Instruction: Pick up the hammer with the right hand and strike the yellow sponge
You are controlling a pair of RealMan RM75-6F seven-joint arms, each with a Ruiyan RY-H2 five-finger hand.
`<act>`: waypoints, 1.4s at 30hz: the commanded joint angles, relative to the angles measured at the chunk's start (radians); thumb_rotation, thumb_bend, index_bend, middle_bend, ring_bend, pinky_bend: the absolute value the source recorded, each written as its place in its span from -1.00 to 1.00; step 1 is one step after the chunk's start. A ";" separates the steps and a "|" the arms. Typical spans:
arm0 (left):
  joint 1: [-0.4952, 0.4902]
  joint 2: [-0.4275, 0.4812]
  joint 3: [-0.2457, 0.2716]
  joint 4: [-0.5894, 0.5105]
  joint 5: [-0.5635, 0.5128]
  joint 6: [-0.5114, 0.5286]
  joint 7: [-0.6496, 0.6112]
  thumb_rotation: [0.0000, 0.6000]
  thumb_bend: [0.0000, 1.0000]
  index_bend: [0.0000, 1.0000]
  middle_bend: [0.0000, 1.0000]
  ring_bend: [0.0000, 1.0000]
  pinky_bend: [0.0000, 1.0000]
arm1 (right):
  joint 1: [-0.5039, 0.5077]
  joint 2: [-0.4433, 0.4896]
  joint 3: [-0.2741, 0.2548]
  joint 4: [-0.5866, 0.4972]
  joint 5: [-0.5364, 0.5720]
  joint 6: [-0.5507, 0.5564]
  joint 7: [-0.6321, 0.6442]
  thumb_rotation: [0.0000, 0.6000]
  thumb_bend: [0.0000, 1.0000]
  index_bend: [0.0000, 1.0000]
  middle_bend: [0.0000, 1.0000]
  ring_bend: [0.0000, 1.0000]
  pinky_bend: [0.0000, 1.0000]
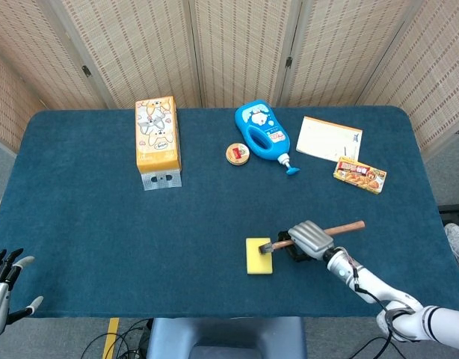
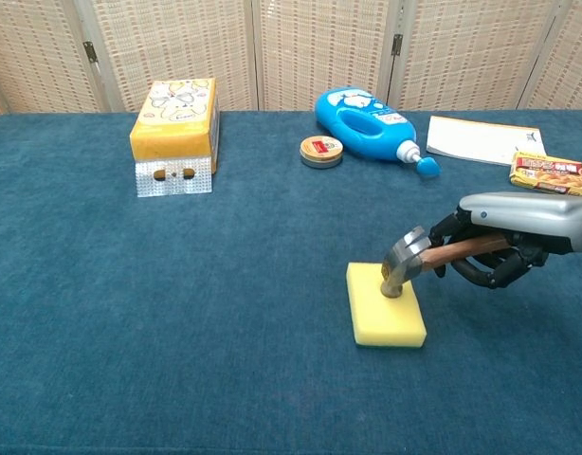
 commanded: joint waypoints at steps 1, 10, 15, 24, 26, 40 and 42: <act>-0.001 -0.001 0.000 -0.001 0.002 -0.001 0.001 1.00 -0.60 -0.51 -0.69 -0.89 -0.60 | -0.008 0.019 0.010 -0.016 -0.009 0.035 0.045 1.00 0.53 0.82 0.74 0.50 0.65; -0.005 -0.001 0.000 -0.006 0.009 -0.002 0.006 1.00 -0.60 -0.51 -0.69 -0.89 -0.60 | -0.020 -0.002 0.043 0.049 0.035 0.058 0.076 1.00 0.51 0.82 0.73 0.50 0.65; -0.009 -0.001 0.001 -0.014 0.016 -0.006 0.015 1.00 -0.60 -0.51 -0.68 -0.89 -0.60 | 0.007 -0.082 0.098 0.166 0.121 0.001 0.086 1.00 0.43 0.82 0.66 0.48 0.65; -0.004 0.005 0.003 -0.022 0.012 -0.002 0.023 1.00 -0.60 -0.51 -0.69 -0.89 -0.60 | 0.044 -0.213 0.133 0.357 0.149 -0.042 0.139 1.00 -0.17 -0.73 -0.44 -0.55 -0.26; -0.002 0.005 0.003 -0.021 0.009 -0.002 0.023 1.00 -0.60 -0.51 -0.69 -0.89 -0.60 | 0.040 -0.221 0.130 0.378 0.137 -0.028 0.155 1.00 -0.24 -0.93 -0.62 -0.71 -0.40; -0.012 -0.003 -0.008 -0.015 0.008 -0.006 0.016 1.00 -0.60 -0.51 -0.69 -0.89 -0.60 | -0.091 -0.006 0.075 0.210 0.059 0.195 0.070 1.00 -0.24 -1.00 -0.71 -0.82 -0.48; -0.015 -0.009 -0.012 -0.013 0.009 -0.005 0.016 1.00 -0.60 -0.51 -0.69 -0.89 -0.60 | -0.135 0.050 0.060 0.141 0.058 0.247 0.011 1.00 -0.23 -1.00 -0.65 -0.82 -0.48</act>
